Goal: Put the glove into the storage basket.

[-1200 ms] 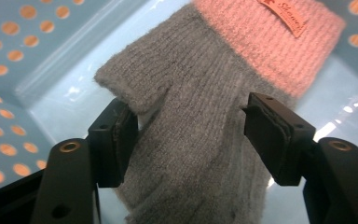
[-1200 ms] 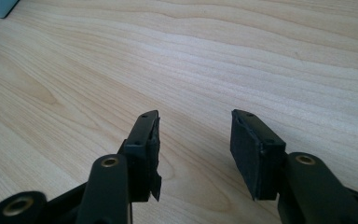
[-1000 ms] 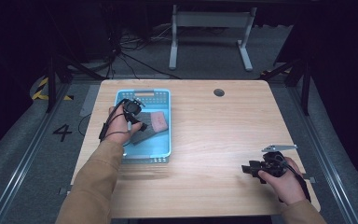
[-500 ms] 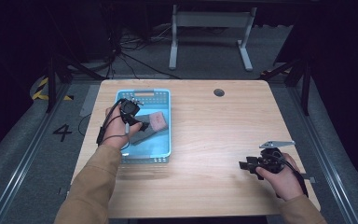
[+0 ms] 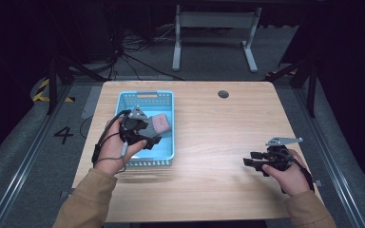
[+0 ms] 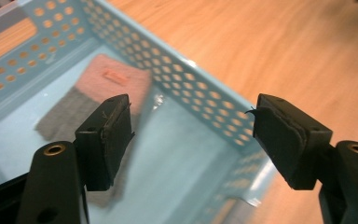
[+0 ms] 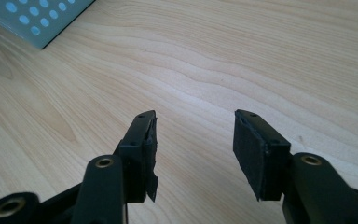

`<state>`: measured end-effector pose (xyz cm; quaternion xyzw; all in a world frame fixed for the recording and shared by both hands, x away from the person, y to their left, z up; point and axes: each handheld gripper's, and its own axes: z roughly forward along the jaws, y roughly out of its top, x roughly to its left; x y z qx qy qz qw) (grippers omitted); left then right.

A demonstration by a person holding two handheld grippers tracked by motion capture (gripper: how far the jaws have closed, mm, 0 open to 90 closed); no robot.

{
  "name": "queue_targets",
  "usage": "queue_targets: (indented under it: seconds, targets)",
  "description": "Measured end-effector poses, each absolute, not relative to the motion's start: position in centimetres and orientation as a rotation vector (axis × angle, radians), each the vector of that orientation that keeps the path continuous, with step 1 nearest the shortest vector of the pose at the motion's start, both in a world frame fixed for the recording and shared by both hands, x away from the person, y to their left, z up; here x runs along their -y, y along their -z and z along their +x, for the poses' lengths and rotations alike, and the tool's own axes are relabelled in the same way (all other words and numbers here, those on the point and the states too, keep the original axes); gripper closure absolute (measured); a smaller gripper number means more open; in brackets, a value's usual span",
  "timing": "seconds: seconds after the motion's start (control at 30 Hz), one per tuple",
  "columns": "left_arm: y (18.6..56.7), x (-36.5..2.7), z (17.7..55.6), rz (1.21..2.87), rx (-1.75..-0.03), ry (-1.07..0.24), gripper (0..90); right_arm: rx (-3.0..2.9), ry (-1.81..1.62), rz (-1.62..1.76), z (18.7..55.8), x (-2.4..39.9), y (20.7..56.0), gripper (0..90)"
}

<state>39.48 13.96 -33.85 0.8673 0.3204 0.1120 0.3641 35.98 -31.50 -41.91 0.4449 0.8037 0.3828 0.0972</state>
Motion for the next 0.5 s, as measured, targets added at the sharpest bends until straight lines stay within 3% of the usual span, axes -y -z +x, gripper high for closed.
queue_targets:
  seconds: [0.23,0.5]
  targets:
    - [34.7,-13.6,35.8,2.198,-0.759,-0.272,29.9,-2.394,-1.155,1.248,36.3,32.2,42.4,47.2]
    - [39.0,-12.2,32.1,2.196,-0.686,-0.191,30.5,-2.427,-1.142,1.205,36.5,32.6,43.4,46.2]
